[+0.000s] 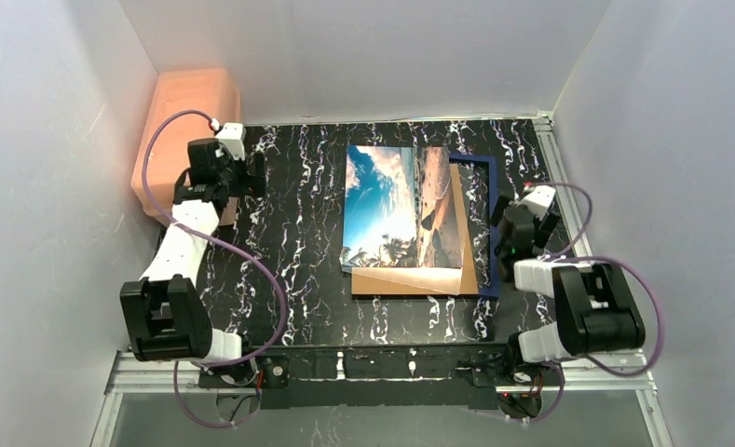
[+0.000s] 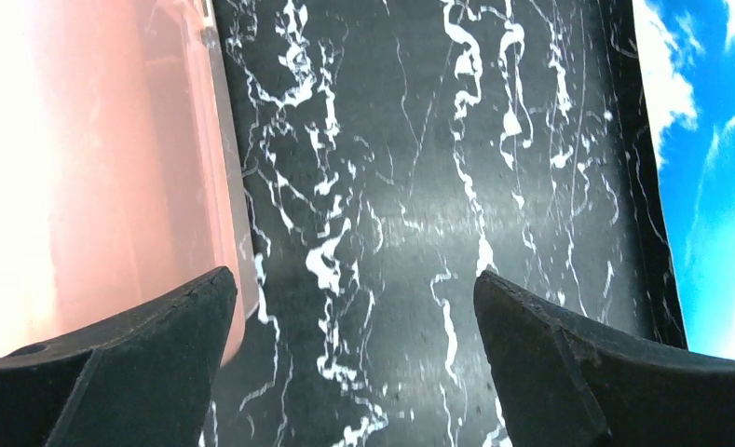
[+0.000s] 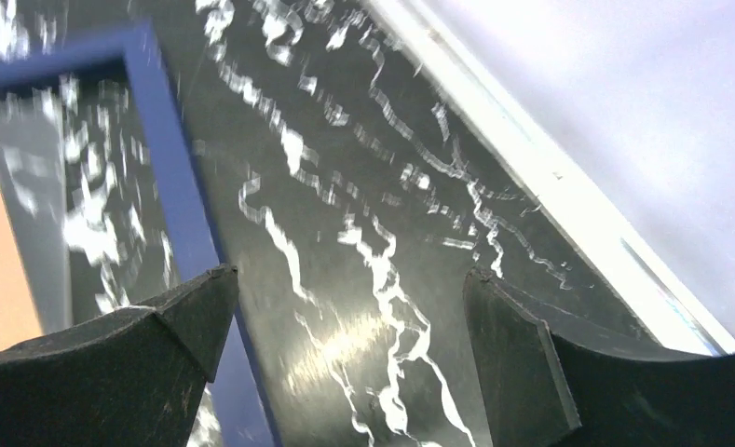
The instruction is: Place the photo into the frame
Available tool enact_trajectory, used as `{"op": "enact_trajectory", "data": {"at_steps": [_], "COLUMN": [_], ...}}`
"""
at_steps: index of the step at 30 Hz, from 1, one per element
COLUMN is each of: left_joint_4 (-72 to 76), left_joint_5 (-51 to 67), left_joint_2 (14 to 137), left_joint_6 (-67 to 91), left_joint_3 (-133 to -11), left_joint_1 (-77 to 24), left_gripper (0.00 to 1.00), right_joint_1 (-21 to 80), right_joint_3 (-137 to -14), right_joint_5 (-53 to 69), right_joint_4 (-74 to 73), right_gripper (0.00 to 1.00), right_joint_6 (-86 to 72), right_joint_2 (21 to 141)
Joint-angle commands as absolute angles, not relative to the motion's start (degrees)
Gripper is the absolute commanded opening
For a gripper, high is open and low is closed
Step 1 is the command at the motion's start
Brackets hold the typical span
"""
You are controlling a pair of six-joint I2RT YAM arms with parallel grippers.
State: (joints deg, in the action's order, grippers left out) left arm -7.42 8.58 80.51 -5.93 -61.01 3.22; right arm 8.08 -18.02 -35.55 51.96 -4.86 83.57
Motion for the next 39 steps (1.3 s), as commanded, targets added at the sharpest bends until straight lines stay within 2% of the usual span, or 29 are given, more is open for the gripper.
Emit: {"op": "enact_trajectory", "data": {"at_steps": [1, 3, 5, 6, 7, 8, 11, 14, 26, 39], "left_joint_4": [-28.92, -28.30, -28.92, -29.60, -30.61, -31.77, -35.25, -36.52, -33.75, -27.54], "left_joint_5": [10.51, 12.66, 15.49, 16.76, 17.86, 18.99, 22.82, 25.51, 27.48, 30.59], "left_joint_2": [76.08, 71.84, 68.18, 67.12, 66.51, 66.32, 67.57, 69.81, 86.21, 101.78], "left_joint_6": [-7.66, -6.25, -4.78, -4.26, -3.94, -3.84, -4.30, -4.32, -0.78, 6.05], "left_joint_3": [-64.05, -62.47, -61.88, -62.23, -62.94, -63.95, -67.45, -69.40, -75.94, -81.14], "left_joint_1": [3.49, 3.51, 3.50, 3.50, 3.48, 3.43, 3.38, 3.19, -6.11, -13.83], "left_gripper": [0.99, 0.99, 0.99, 0.99, 0.99, 0.98, 0.99, 0.99, 0.99, 0.99], "right_joint_1": [7.05, 6.83, 5.38, 3.08, 0.96, 0.70, 1.72, 2.93, 10.06, 10.37], "right_joint_3": [-34.71, -37.63, -39.71, -40.94, -41.66, -43.35, -53.28, -55.48, -56.16, -53.77], "right_joint_5": [-51.45, -41.33, -40.23, -34.85, -25.08, -20.94, -14.15, -6.82, -1.67, 3.46], "right_joint_4": [17.53, 16.57, 8.59, 5.75, 7.56, 6.56, -5.17, -7.21, -8.60, -6.07], "right_gripper": [0.99, 0.99, 0.99, 0.99, 0.99, 0.99, 0.99, 0.99, 0.99, 0.99], "right_joint_6": [-25.65, -17.83, -33.61, -39.15, -37.51, -35.88, -32.35, -29.41, -26.23, -26.38], "right_joint_2": [74.83, 73.29, 71.85, 71.11, 71.21, 72.01, 77.83, 81.09, 88.68, 93.40]}}
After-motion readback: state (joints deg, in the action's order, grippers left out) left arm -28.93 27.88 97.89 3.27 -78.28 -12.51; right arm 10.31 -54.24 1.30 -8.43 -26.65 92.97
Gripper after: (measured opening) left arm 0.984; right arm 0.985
